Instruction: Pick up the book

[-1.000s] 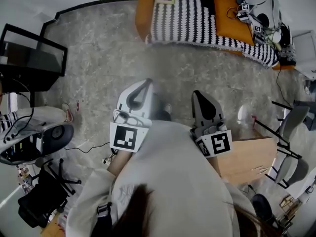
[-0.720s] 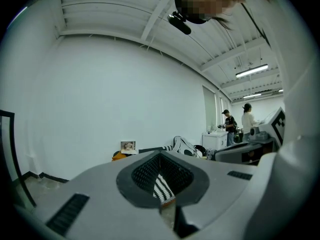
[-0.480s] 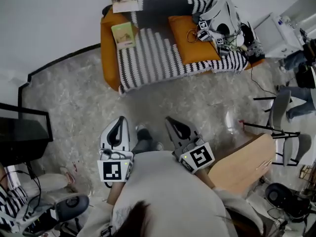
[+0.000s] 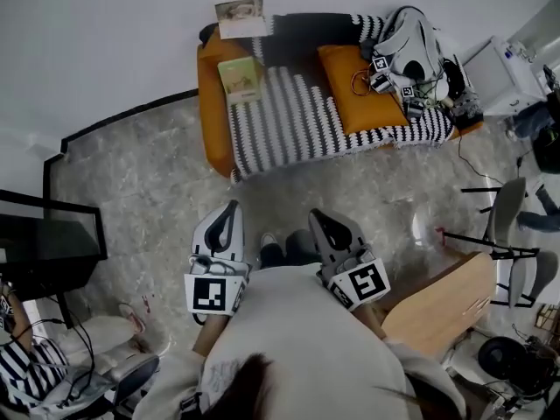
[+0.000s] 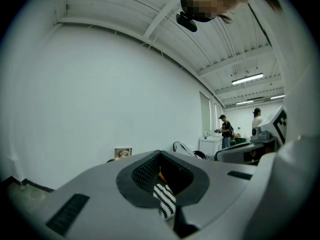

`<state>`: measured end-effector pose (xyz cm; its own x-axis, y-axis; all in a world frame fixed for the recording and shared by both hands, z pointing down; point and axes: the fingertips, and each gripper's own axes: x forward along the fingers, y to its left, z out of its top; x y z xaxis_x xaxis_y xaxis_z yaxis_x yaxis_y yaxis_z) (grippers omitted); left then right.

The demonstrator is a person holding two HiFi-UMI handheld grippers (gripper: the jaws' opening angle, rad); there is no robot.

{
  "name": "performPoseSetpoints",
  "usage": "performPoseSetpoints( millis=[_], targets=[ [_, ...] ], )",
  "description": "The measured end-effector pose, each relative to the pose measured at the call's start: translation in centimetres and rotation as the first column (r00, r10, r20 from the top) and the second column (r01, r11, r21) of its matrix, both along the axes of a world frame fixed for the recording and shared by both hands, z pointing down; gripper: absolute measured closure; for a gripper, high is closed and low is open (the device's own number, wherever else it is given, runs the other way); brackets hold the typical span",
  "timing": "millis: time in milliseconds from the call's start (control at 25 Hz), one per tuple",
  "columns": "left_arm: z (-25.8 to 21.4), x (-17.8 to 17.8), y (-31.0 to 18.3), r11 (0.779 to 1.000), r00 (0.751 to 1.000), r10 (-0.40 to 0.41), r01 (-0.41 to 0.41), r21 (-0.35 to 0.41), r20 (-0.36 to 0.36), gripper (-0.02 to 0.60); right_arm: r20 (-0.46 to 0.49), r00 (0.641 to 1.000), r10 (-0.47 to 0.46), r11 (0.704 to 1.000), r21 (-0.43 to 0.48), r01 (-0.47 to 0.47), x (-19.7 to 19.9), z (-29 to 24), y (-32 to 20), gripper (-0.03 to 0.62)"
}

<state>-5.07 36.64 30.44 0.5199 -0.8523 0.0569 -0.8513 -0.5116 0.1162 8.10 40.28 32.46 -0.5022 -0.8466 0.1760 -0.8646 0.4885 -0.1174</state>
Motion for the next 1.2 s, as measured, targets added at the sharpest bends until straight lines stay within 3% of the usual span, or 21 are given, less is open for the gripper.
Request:
performPoseSetpoints(
  millis=[280, 560, 960, 1200],
  targets=[
    [1.2, -1.9, -1.7, 0.996, 0.996, -0.084, 0.084, -0.02, 0.005, 0.572, 0.009, 0.998, -0.06, 0.998, 0.02, 0.06, -1.5, 0.1, -3.2, 0.579],
    [2.2, -2.0, -6.8, 0.987, 0.988, -0.153, 0.155, -0.045, 0.032, 0.572, 0.023, 0.992, -0.126, 0.992, -0.003, 0.126, -1.3, 0.9, -9.1, 0.579],
    [1.4, 1.9, -16.5, 0.979, 0.979, -0.201, 0.201, -0.017, 0.012, 0.572, 0.011, 0.985, -0.171, 0.985, 0.021, 0.171, 3.0, 0.7, -19.3, 0.579],
    [1.9, 4.8, -20.0, 0.981, 0.979, -0.194, 0.195, -0.001, 0.066, 0.572, 0.035, 0.985, -0.168, 0.986, 0.007, 0.168, 6.4, 0.9, -22.9, 0.579]
  ],
)
